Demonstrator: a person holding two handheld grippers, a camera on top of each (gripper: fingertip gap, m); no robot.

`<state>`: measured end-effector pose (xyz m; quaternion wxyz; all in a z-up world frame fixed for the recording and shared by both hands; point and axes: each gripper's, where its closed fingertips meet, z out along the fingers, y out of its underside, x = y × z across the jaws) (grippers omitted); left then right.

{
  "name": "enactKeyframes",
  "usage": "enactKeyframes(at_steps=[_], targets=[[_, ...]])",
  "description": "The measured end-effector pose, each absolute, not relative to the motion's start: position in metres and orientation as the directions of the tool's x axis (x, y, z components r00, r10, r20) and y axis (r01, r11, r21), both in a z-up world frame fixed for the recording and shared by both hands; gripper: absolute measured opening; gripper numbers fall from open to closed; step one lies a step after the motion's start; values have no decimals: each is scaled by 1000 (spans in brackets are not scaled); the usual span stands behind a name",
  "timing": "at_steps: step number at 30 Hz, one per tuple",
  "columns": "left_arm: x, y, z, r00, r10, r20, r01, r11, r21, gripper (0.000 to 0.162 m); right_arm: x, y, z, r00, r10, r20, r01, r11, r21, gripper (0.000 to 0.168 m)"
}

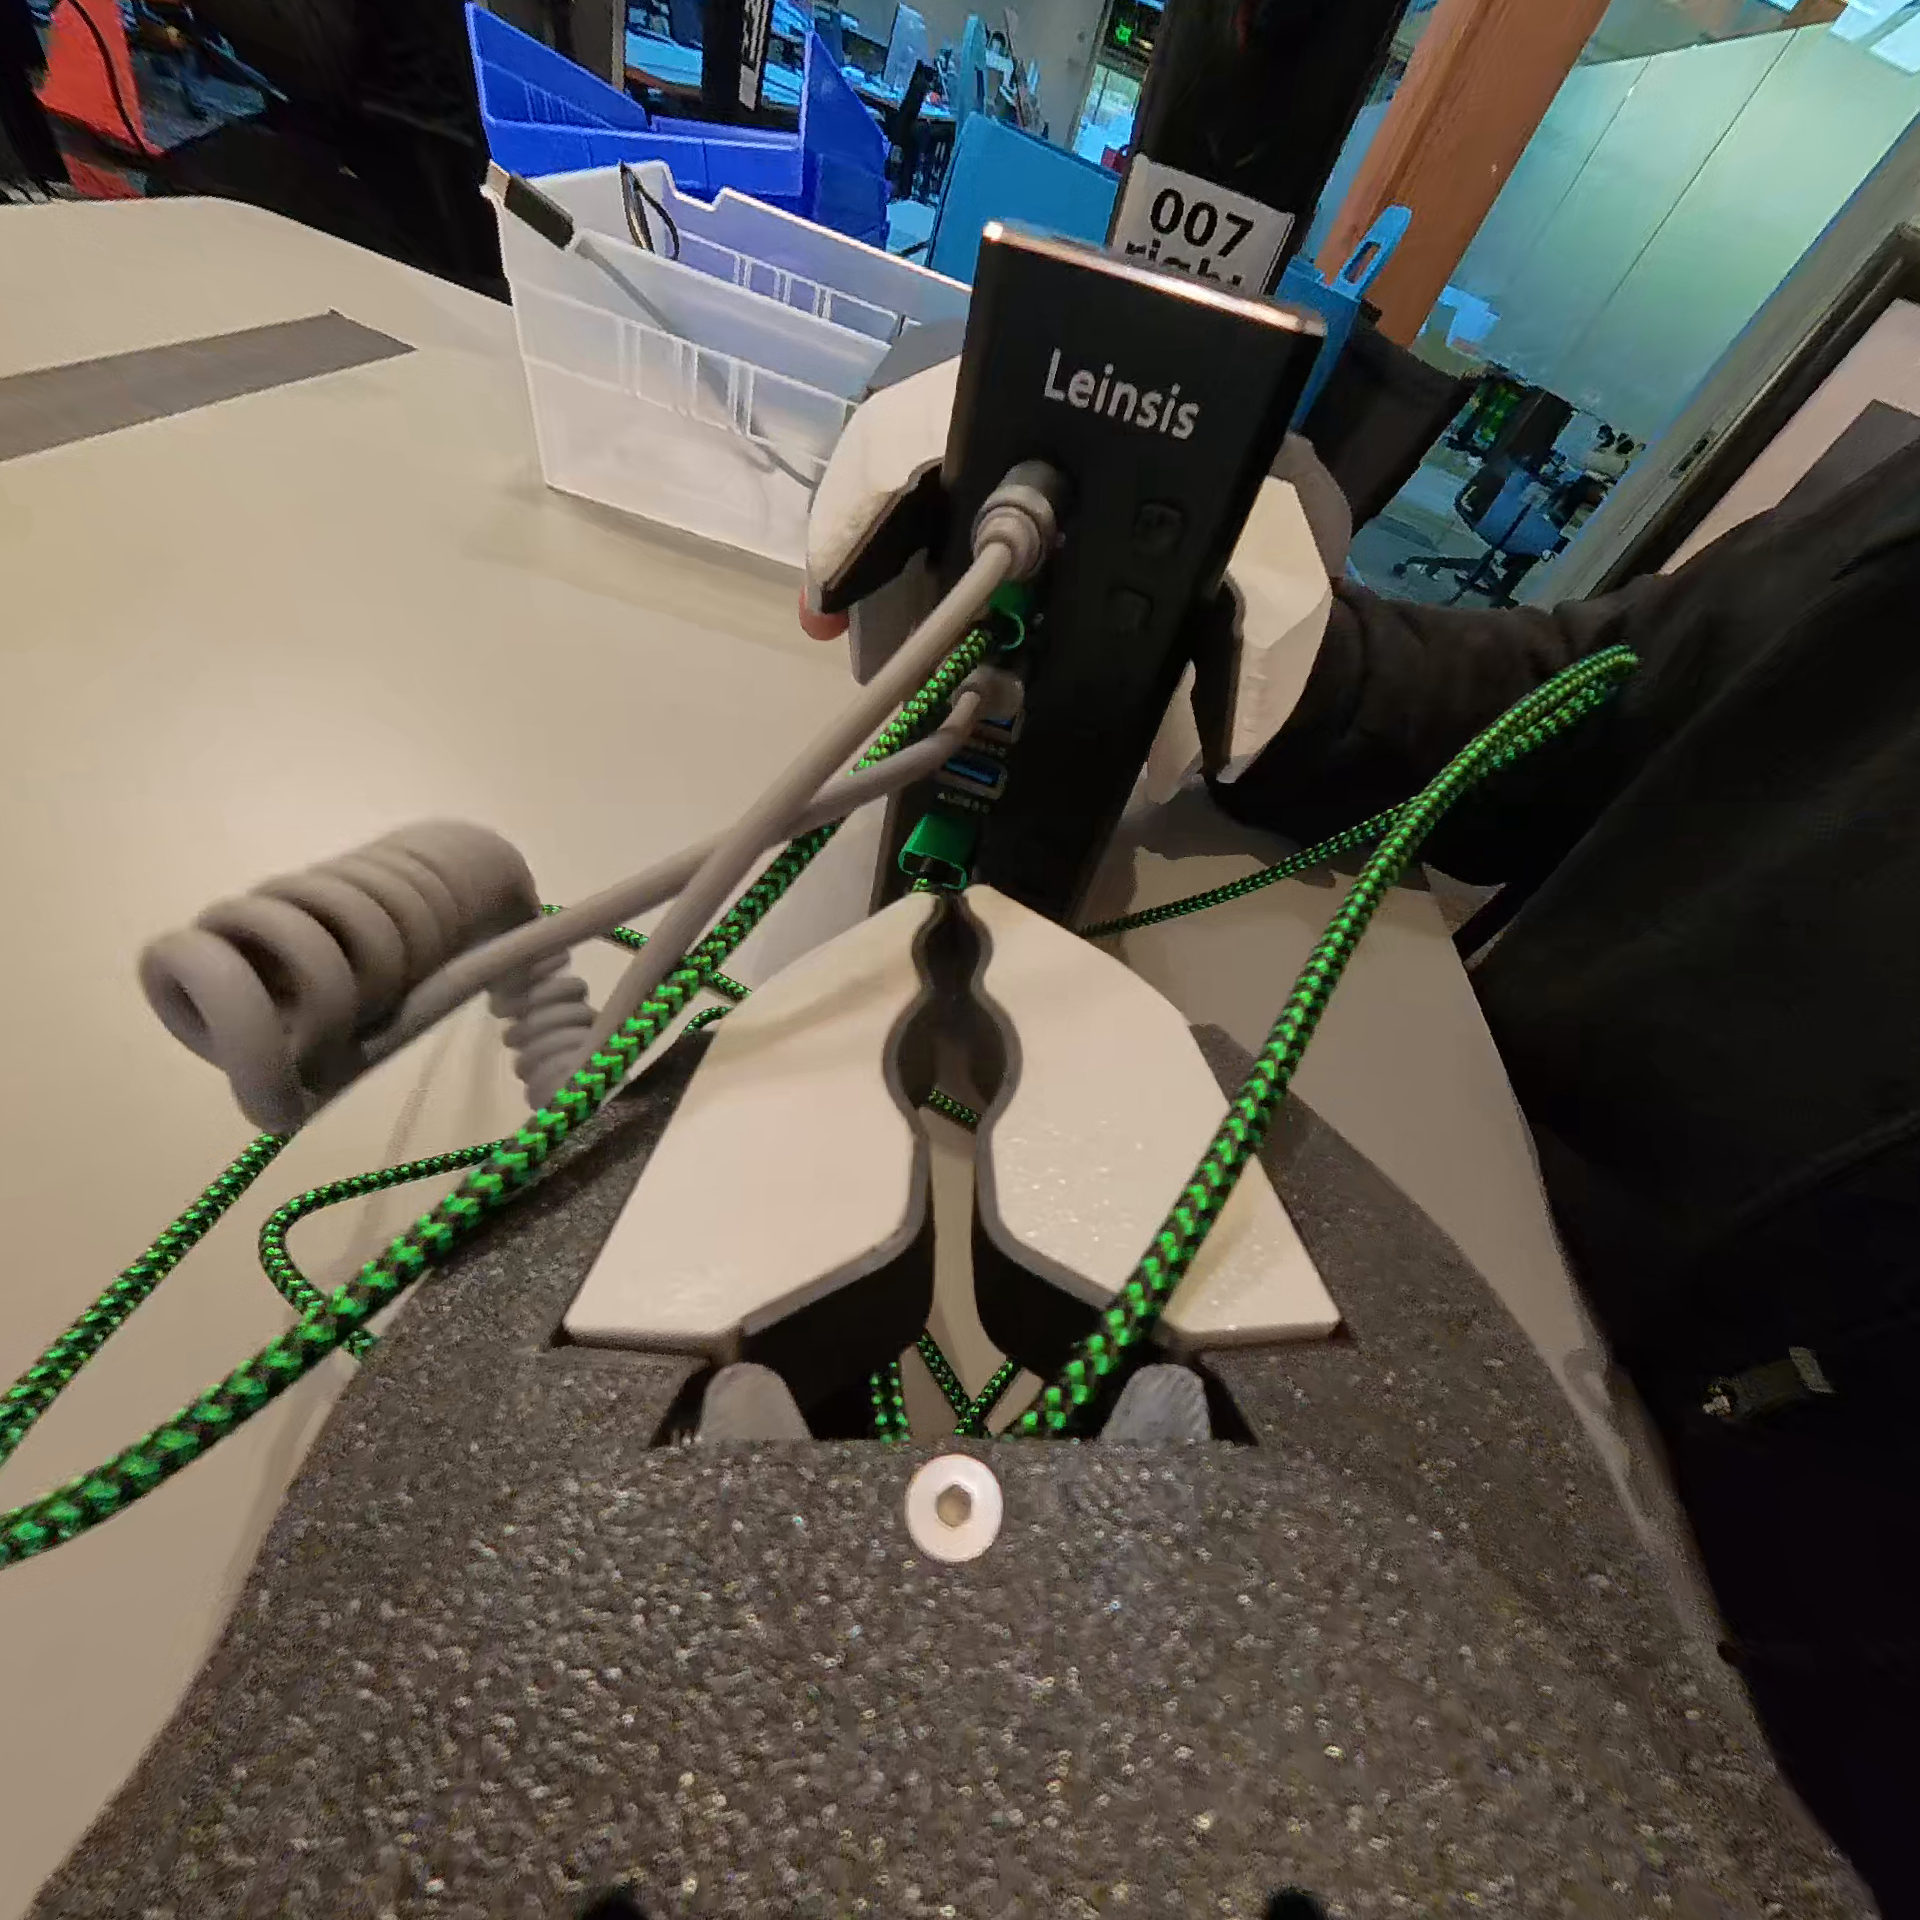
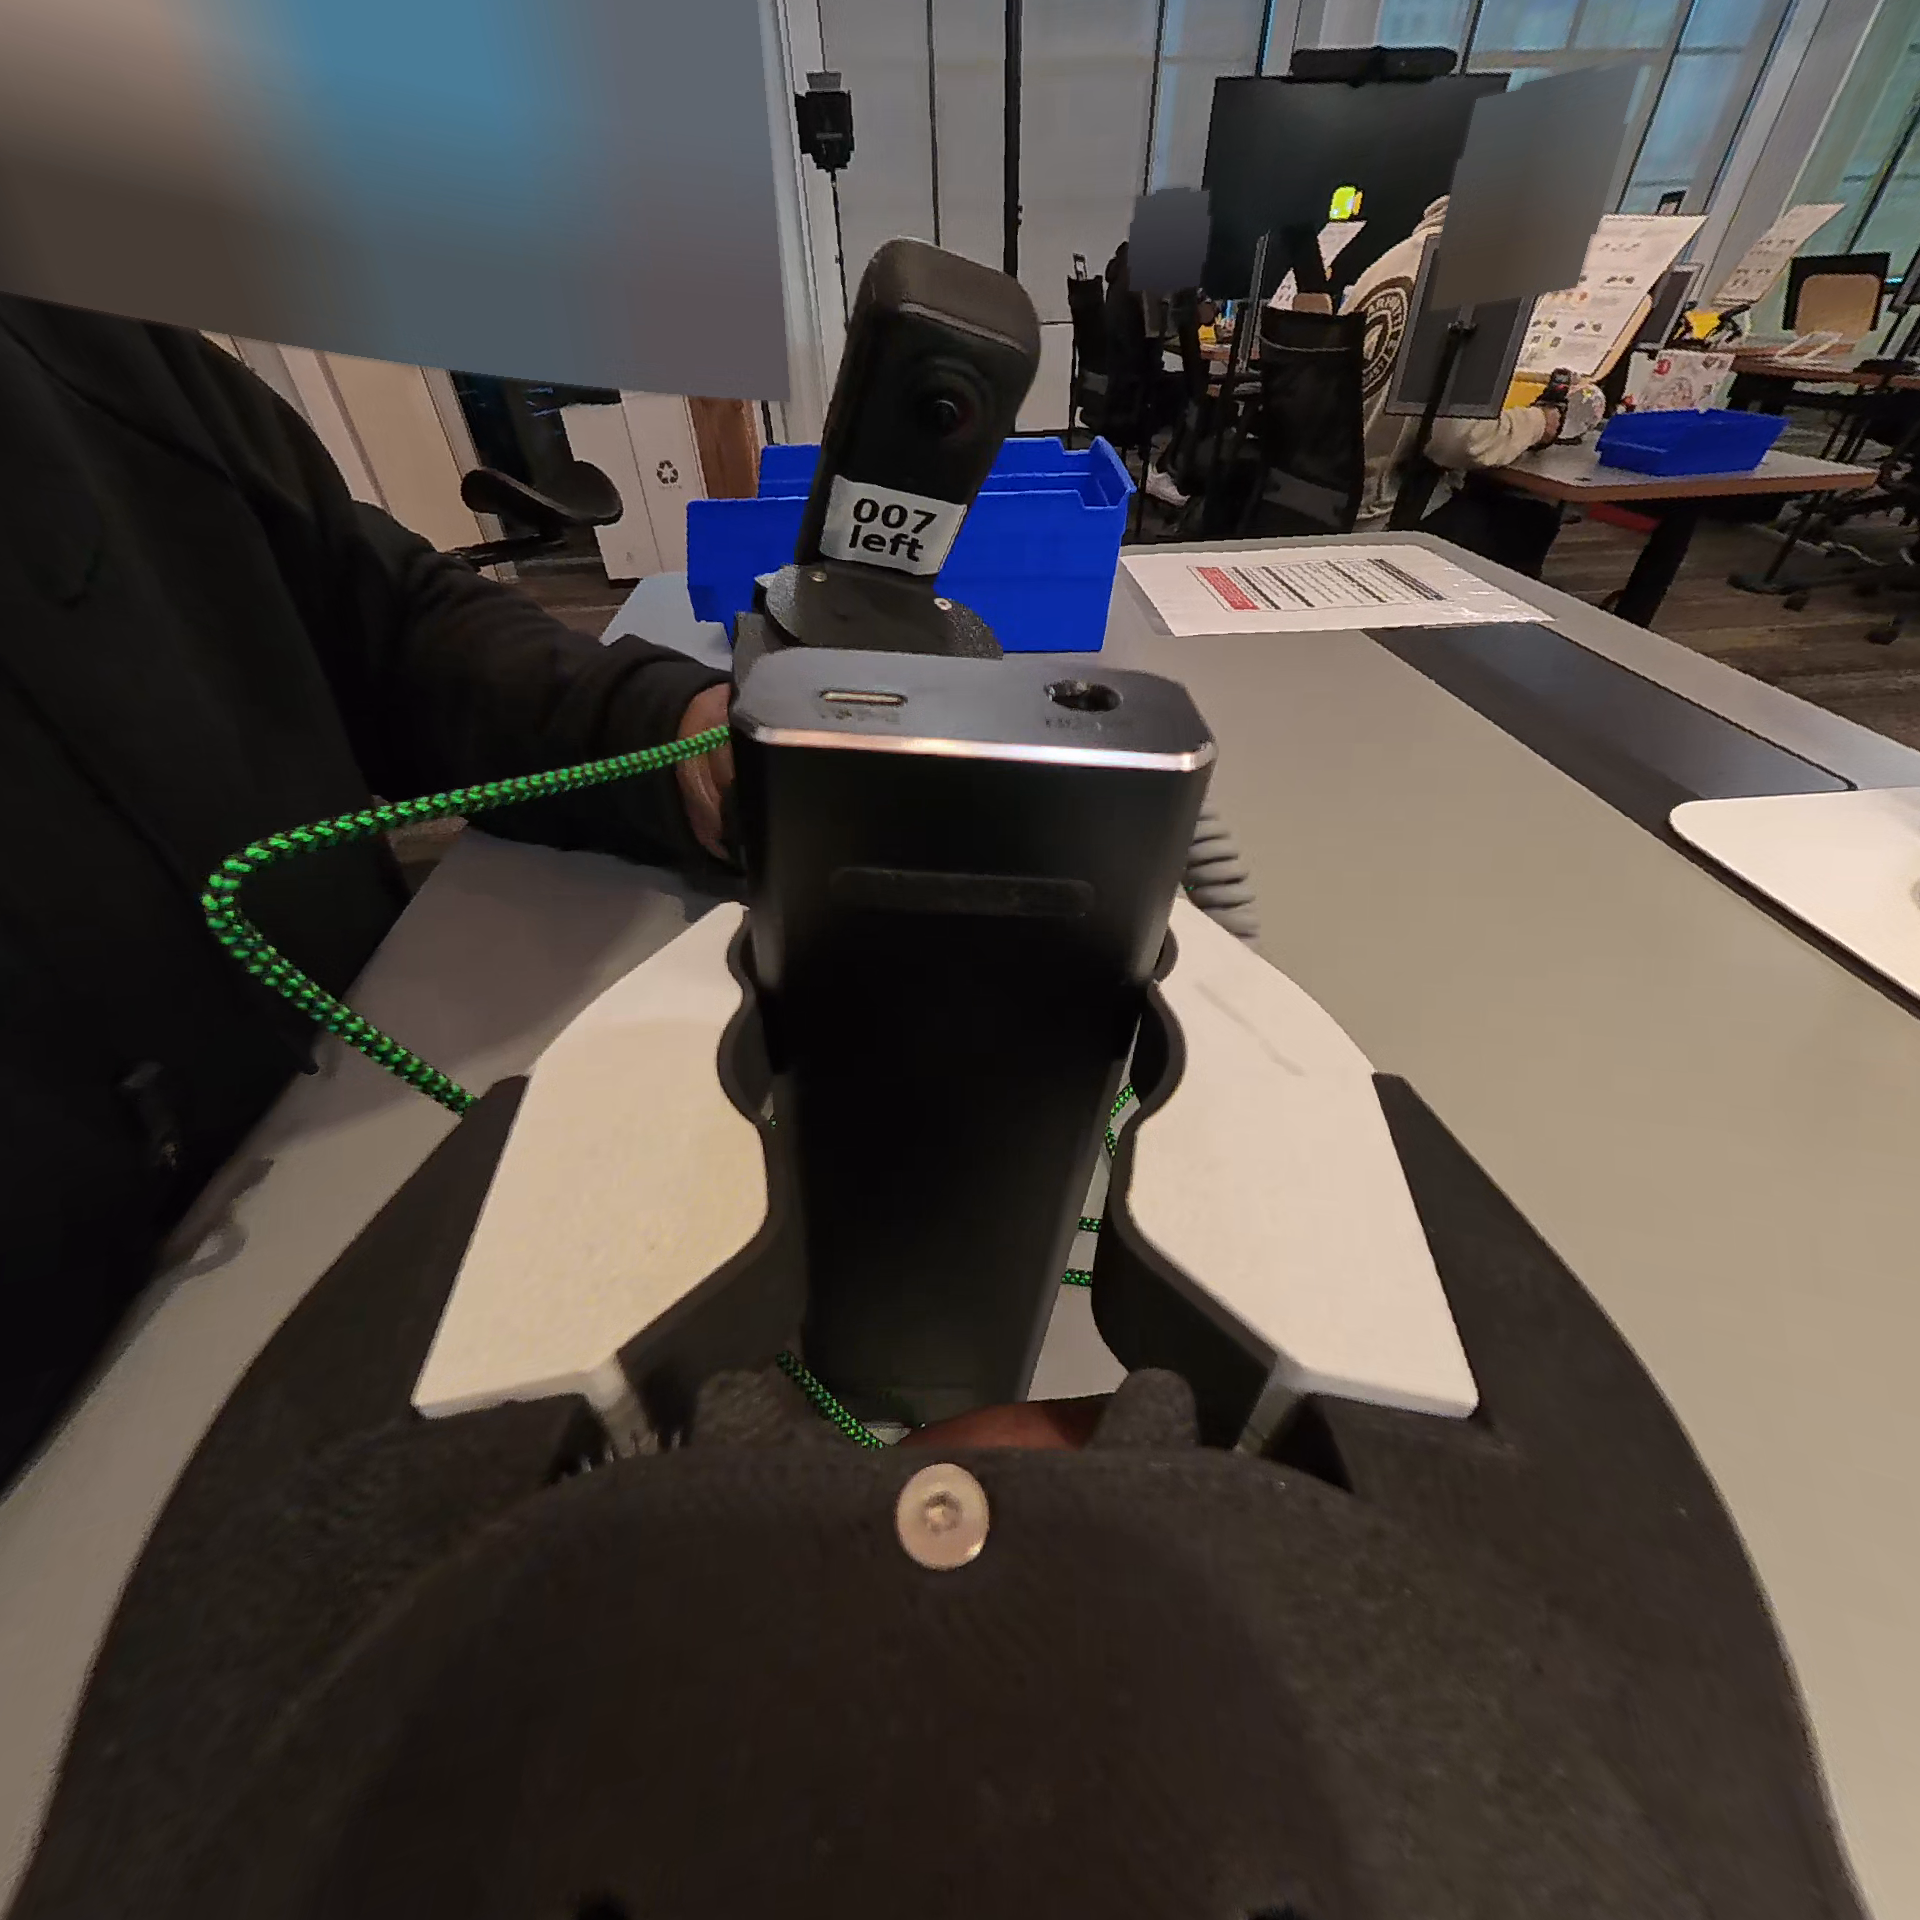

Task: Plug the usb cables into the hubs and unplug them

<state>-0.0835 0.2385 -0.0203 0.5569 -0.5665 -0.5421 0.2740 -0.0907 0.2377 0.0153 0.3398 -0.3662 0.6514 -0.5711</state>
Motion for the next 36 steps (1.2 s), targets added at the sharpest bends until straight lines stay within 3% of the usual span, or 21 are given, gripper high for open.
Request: enactKeyframes(at_steps=[5, 11, 17, 26, 36], targets=[[-84, 238, -15, 262, 921, 287, 276, 214, -937, 0, -87, 236, 17, -511, -860, 13, -100, 44, -994, 67], [-83, 237, 2, 241, 961, 136, 197, 89, -976, 0, -88, 238, 25, -525, -836, 156, -153, -87, -984, 66], [-87, 238, -12, 208, 973, 101, 255, 46, -966, 0, -100, 233, 23, -553, -797, 241, -230, -132, -964, 66], [-93, 234, -20, 174, 976, 133, 298, 77, -952, 0, -117, 220, 12, -571, -819, 48, -146, 43, -988, 65], [-94, 240, -24, 194, 972, 129, 311, 64, -948, 0, -119, 225, 15, -576, -810, 109, -210, 17, -978, 61]])
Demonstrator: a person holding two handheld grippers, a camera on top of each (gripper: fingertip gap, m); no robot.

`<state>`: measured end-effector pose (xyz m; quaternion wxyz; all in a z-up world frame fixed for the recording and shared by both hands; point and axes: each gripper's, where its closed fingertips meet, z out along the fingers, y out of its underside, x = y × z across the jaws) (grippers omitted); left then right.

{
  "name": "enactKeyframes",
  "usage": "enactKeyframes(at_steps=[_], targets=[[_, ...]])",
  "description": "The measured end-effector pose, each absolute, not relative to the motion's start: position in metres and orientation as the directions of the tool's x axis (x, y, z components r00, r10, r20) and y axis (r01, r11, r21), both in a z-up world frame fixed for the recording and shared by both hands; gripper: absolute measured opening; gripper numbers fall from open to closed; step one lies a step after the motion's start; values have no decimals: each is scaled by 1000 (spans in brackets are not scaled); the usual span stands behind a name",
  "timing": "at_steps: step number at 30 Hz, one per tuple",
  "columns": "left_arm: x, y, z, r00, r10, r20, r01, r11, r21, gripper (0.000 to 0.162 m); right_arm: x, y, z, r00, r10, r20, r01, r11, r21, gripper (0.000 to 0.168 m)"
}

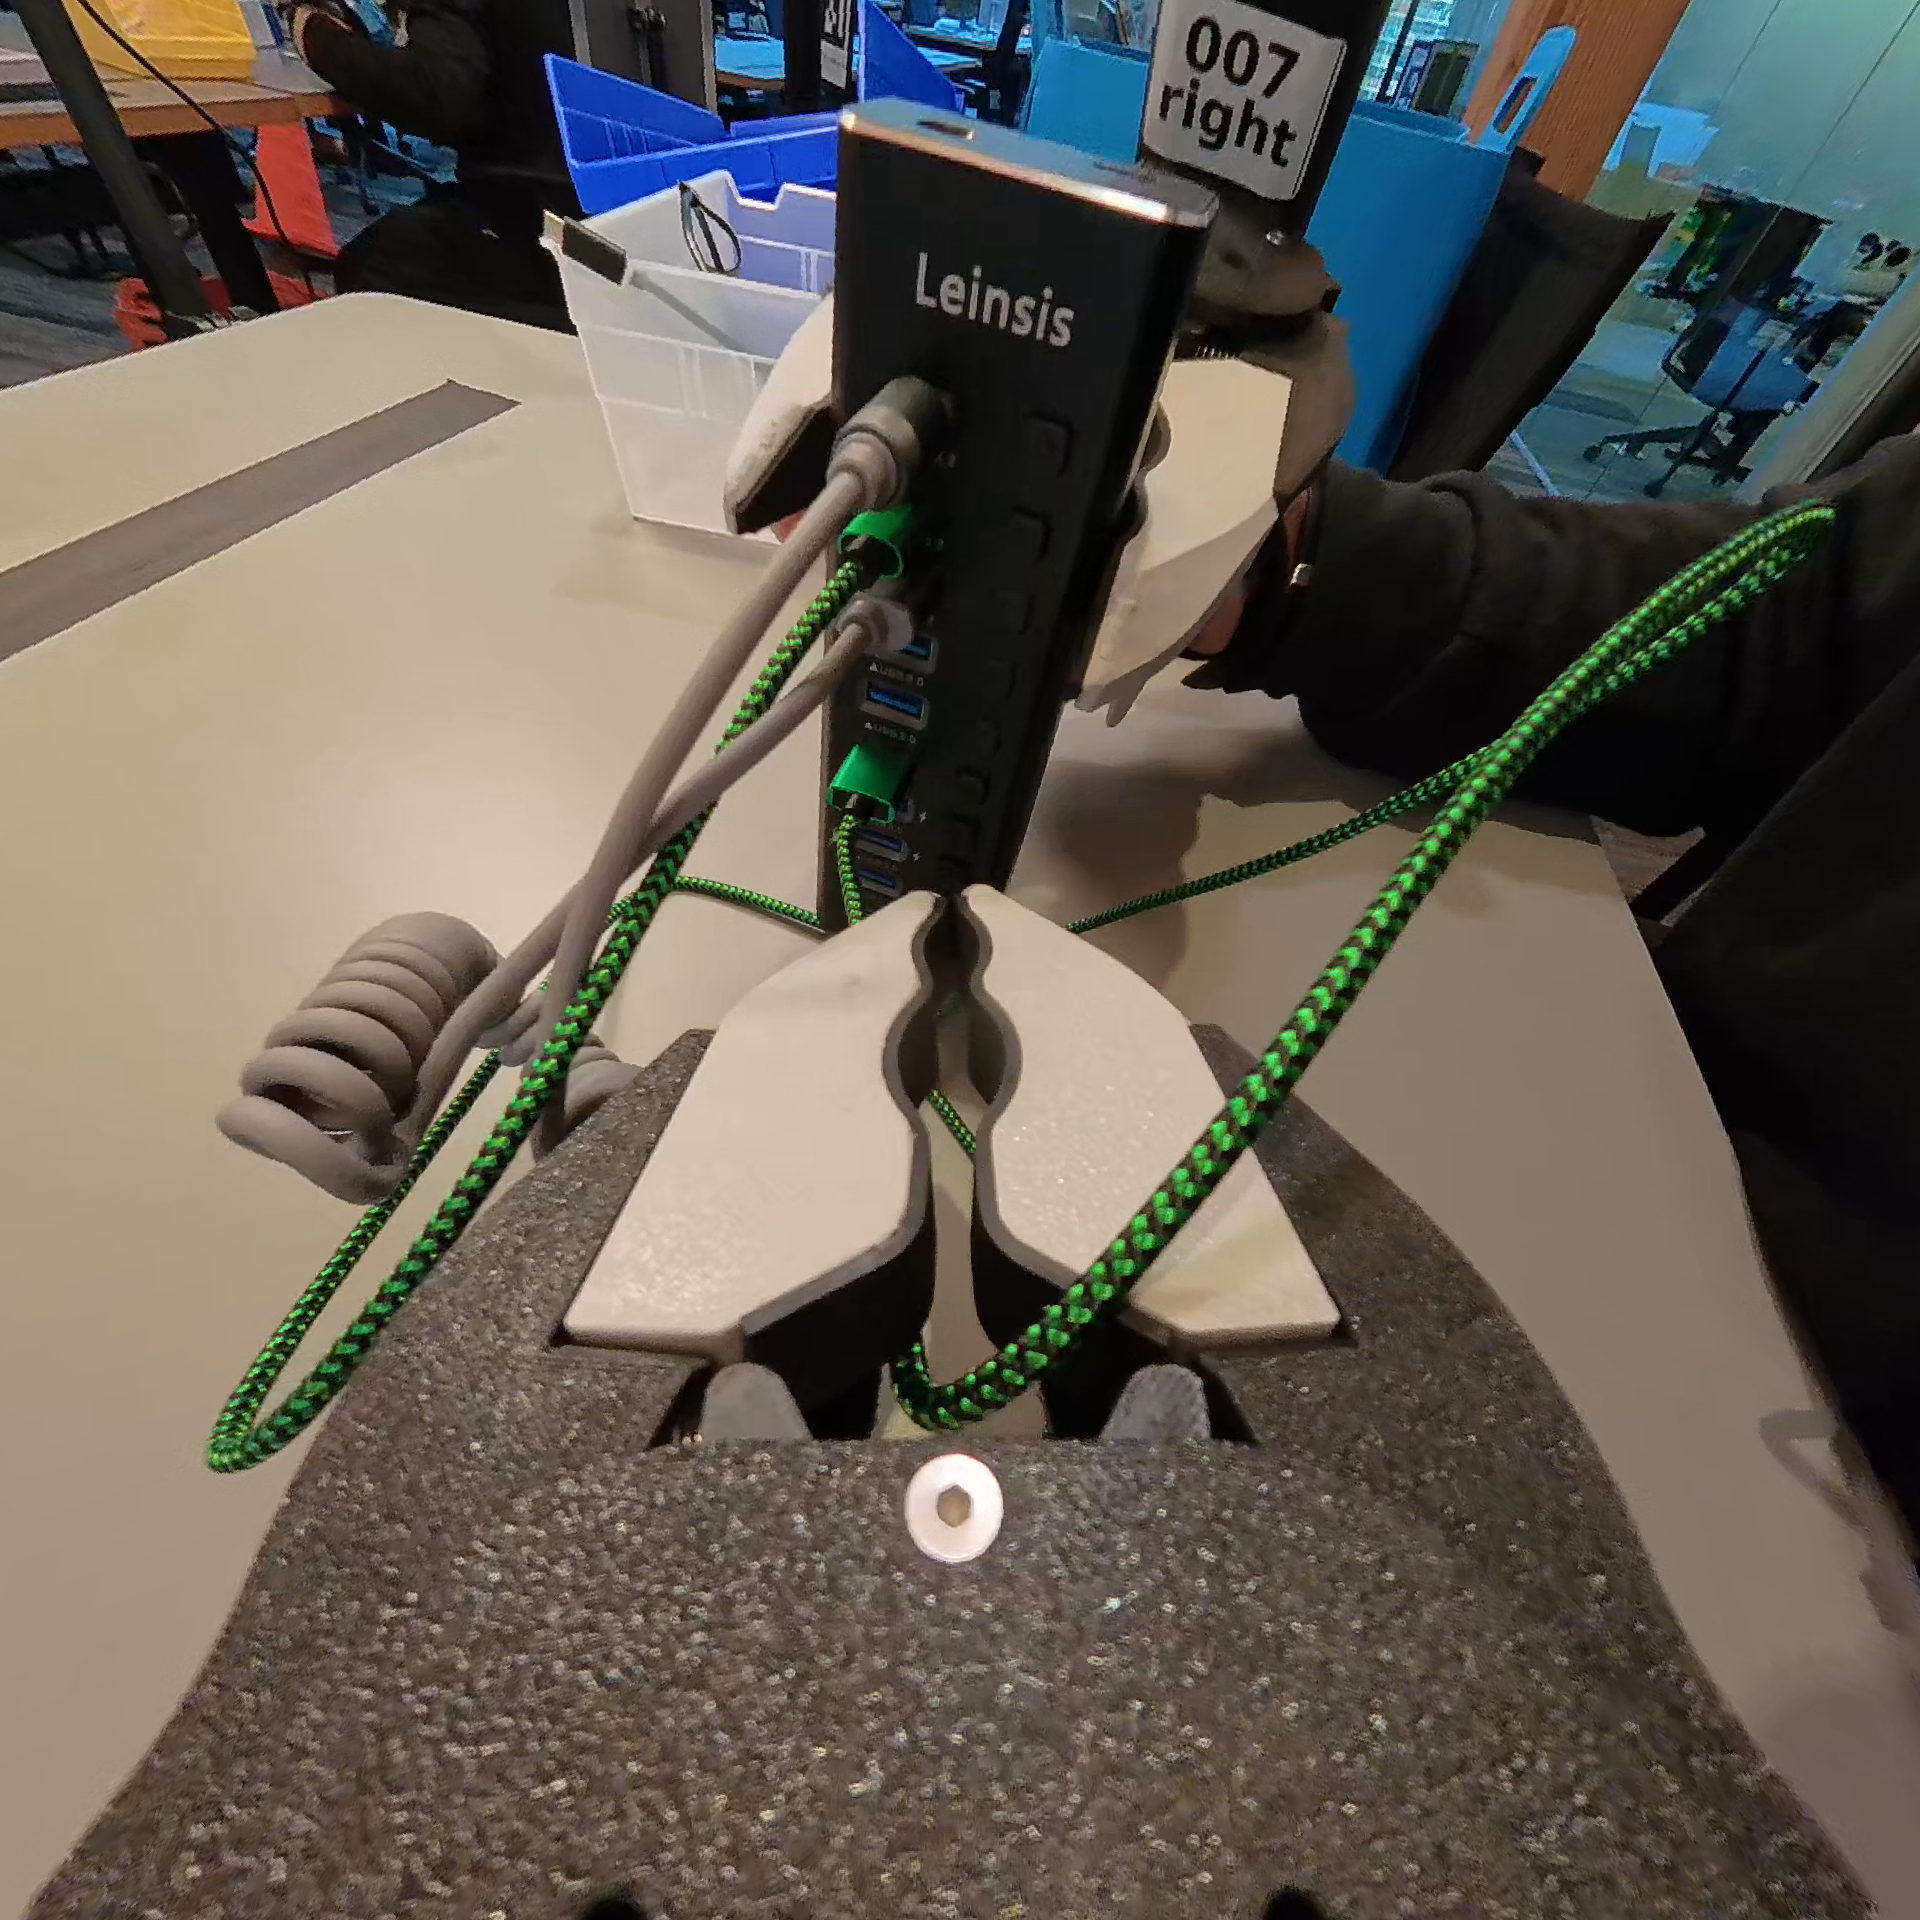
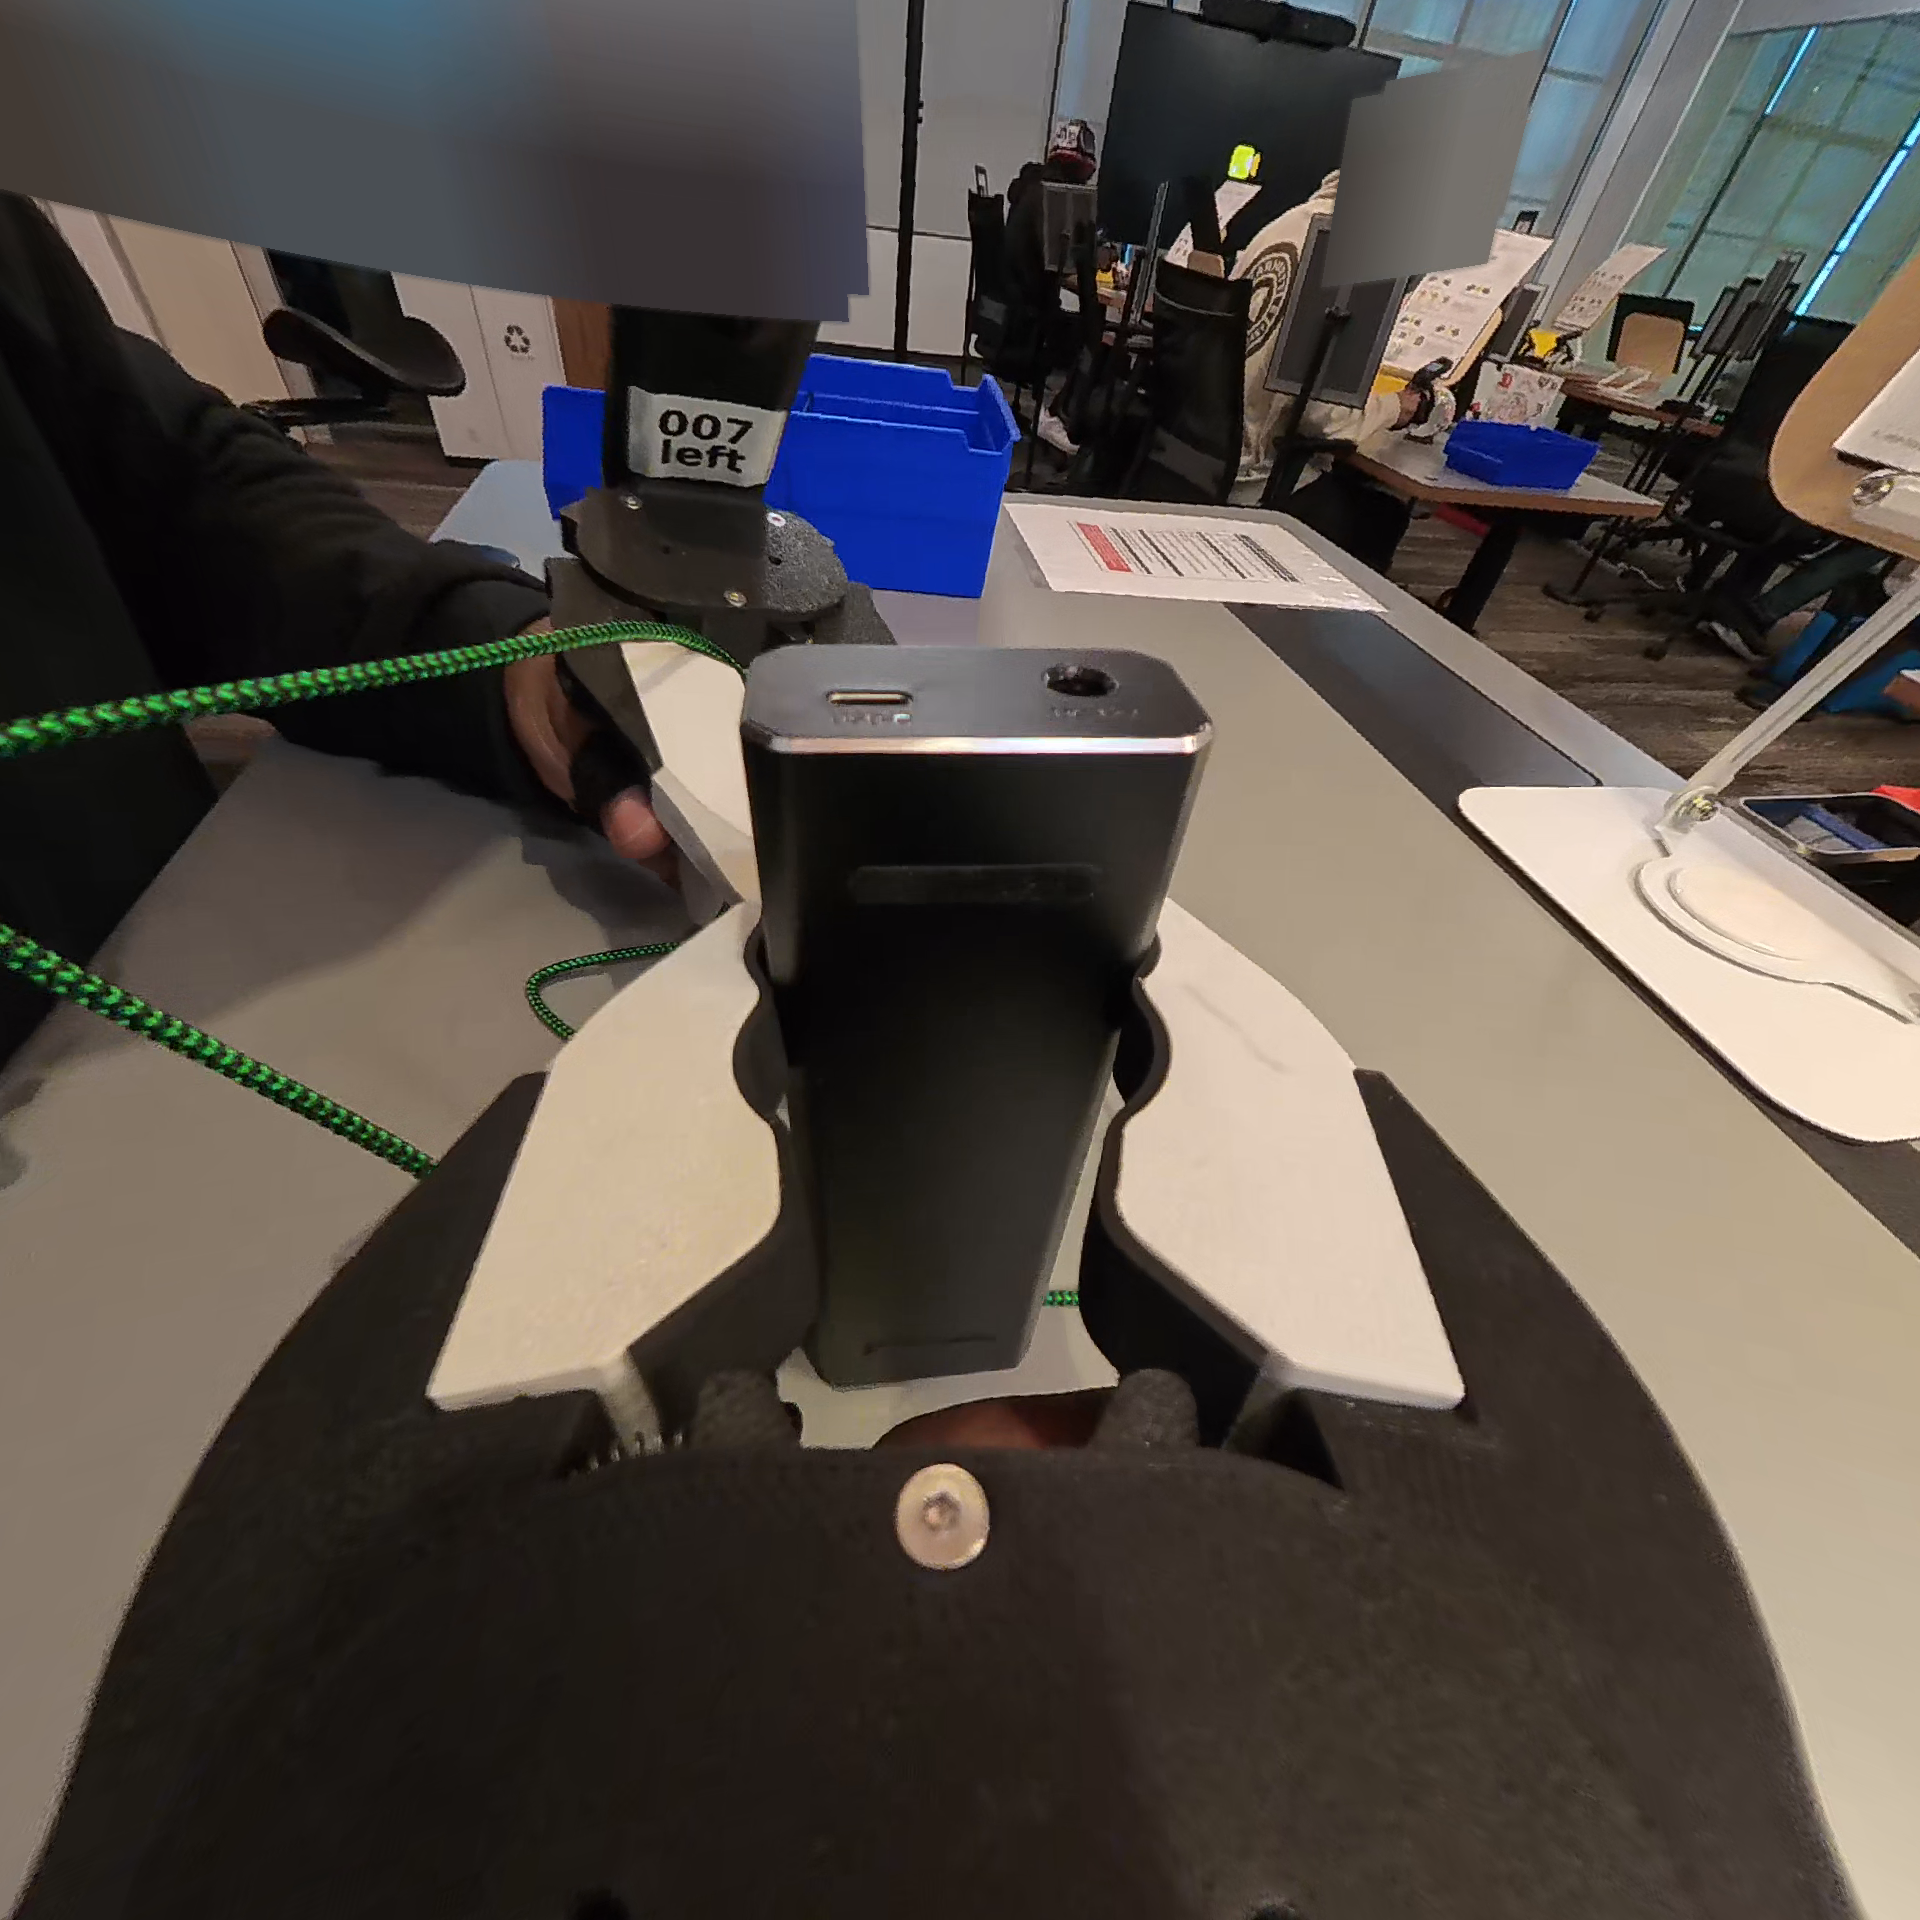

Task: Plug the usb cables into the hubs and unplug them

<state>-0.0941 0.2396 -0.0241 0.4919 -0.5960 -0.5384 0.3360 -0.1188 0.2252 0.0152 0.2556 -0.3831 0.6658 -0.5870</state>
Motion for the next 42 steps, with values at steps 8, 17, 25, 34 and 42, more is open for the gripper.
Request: enactKeyframes(at_steps=[8, 17, 25, 34, 42], targets=[[-94, 242, -35, 197, 970, 142, 370, 61, -927, 0, -121, 226, 12, -584, -810, 51, -186, 72, -980, 61], [-96, 242, -32, 192, 974, 117, 348, 44, -936, 0, -119, 226, -23, -585, -807, -81, -243, 270, -932, 54], [-97, 243, -26, 194, 977, 84, 321, 17, -947, 0, -116, 225, -33, -569, -817, -95, -284, 304, -909, 56], [-95, 250, -33, 232, 971, 62, 367, -28, -930, 0, -95, 219, -55, -472, -864, -177, -410, 393, -823, 64], [-96, 245, -60, 188, 979, 76, 516, -33, -856, 20, -119, 205, -33, -564, -794, -225, -217, 406, -888, 61]])
